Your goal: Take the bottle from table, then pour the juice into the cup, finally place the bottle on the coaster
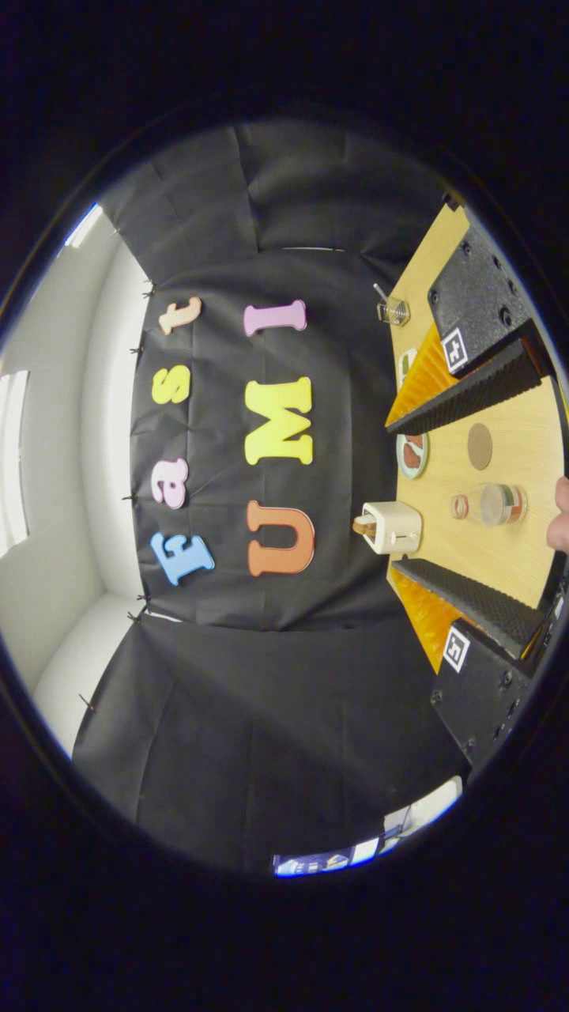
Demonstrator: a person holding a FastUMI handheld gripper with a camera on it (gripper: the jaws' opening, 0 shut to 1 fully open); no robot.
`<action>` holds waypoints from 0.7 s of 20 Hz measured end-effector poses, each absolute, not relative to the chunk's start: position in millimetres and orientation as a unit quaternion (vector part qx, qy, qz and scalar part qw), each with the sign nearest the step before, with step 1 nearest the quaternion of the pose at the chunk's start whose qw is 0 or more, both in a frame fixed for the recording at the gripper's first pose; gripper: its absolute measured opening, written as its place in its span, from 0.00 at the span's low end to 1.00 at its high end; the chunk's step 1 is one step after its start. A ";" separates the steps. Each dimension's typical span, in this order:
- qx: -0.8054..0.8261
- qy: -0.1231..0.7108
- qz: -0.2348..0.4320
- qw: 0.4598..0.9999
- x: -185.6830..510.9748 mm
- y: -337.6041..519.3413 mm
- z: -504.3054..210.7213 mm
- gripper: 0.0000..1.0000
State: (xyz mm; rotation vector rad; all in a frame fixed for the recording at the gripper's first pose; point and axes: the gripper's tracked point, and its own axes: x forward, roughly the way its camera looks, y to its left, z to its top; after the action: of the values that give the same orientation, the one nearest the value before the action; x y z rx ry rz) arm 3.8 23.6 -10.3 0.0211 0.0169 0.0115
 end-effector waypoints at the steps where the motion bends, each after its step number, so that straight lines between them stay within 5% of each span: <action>1: 0.013 0.009 0.009 1.000 4.4 24.9 -10.7 1.00; 14: 0.019 0.022 0.024 0.999 -1.6 36.0 -28.8 1.00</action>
State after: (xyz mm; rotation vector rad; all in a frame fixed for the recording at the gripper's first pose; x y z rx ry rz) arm -1.6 36.0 -28.8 0.0375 0.0445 0.0480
